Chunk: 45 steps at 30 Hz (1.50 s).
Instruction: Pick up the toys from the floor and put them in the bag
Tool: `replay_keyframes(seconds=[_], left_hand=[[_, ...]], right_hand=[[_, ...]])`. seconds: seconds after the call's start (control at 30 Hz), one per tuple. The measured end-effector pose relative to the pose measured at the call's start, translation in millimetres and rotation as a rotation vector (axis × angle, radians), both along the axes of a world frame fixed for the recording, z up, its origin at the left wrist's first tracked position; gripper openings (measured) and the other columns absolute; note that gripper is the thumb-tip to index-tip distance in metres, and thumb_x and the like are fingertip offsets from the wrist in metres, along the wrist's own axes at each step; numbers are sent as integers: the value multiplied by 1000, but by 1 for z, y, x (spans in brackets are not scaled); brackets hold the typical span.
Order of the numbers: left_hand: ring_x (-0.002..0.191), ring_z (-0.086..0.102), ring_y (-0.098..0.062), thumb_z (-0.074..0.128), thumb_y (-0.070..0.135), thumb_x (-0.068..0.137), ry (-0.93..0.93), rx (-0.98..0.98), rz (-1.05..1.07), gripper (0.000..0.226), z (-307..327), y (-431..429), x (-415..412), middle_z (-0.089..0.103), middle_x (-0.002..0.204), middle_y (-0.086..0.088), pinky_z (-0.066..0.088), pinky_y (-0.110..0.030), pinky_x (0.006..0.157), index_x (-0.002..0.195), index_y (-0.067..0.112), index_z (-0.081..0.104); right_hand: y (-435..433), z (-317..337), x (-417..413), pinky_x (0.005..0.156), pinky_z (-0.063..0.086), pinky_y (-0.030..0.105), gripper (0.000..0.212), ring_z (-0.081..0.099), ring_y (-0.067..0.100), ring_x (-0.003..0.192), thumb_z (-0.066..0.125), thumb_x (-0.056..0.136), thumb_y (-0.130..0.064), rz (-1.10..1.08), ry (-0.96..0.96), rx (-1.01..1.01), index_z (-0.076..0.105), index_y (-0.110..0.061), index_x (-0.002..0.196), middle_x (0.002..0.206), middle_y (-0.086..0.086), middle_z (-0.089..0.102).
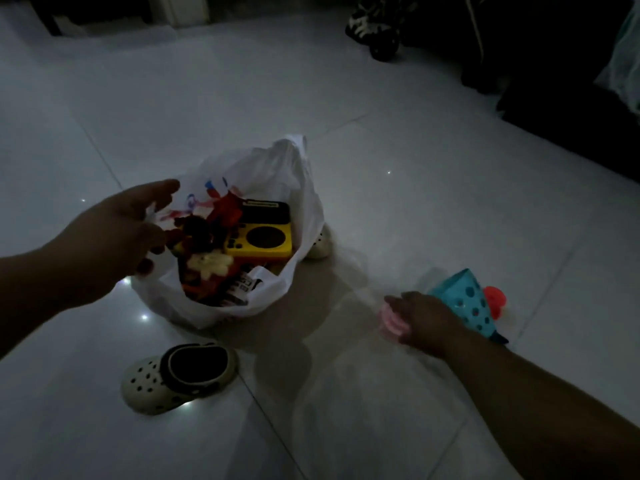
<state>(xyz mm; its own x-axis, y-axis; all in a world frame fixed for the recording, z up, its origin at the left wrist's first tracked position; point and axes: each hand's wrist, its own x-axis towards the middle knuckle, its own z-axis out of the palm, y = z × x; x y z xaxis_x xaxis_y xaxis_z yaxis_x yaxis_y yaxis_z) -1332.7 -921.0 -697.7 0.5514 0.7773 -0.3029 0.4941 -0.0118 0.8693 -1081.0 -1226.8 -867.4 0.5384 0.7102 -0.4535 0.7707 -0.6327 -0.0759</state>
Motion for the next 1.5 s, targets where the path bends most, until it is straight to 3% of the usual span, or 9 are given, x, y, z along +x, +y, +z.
replay_keyframes(seconds=[0.17,0.3,0.57,0.67,0.77,0.9,1.0,1.1,1.5], left_hand=[[82,53,-22,45,-20,79,-6,-23,-1,81,-5,3,2,44,128,15,39,-31,57,134,39,47],[77,52,-23,45,-18,80,15,8,-9,80,-5,3,1,44,130,15,40,-31,55,135,40,45],[96,56,-36,45,-16,84,3,-48,-24,76,10,-4,-4,49,126,1,48,-46,75,137,38,43],[92,57,-33,46,-15,84,-44,-94,-42,74,14,-7,-2,47,124,4,46,-46,78,138,35,42],[83,57,-25,48,-14,84,-29,-72,-58,75,16,-7,-1,46,129,5,48,-44,75,138,37,41],[88,59,-45,46,-17,83,-44,-61,-47,80,18,7,-10,37,148,-2,46,-40,64,138,41,40],[62,56,-22,47,-16,82,-119,-54,-30,80,20,13,-14,52,121,8,44,-26,45,138,41,39],[60,52,-12,50,-8,87,-123,4,-57,71,19,13,-16,50,107,16,41,-21,46,139,40,37],[71,55,-24,46,-7,89,-85,22,-87,67,8,15,-9,53,108,8,44,-30,56,136,41,42]], right_hand=[[8,-26,-10,94,46,38,35,52,31,114,49,91,-23,55,-187,45,53,-21,126,129,12,52],[17,-18,-6,85,46,35,31,57,31,105,54,86,-24,139,-243,56,60,-15,115,114,11,59],[56,84,-36,78,47,23,36,60,17,87,70,74,-31,282,-211,1098,67,-11,104,96,8,70],[101,118,-64,82,50,28,41,62,21,91,75,71,-23,301,-202,1255,66,-7,108,101,12,70],[155,138,-91,78,52,33,37,63,24,91,72,74,-25,338,-69,1120,67,-11,107,102,9,70],[235,134,-126,86,52,38,37,60,24,104,63,80,-37,111,195,753,63,-21,114,110,5,67],[279,128,-143,97,42,33,34,53,26,120,59,89,-29,-118,351,719,60,-15,119,125,9,61],[308,120,-151,109,34,32,43,40,25,132,50,96,-25,-334,492,728,43,-14,136,144,9,43],[175,100,-96,97,45,33,37,54,26,120,52,88,-13,172,43,766,61,-11,124,131,11,57]])
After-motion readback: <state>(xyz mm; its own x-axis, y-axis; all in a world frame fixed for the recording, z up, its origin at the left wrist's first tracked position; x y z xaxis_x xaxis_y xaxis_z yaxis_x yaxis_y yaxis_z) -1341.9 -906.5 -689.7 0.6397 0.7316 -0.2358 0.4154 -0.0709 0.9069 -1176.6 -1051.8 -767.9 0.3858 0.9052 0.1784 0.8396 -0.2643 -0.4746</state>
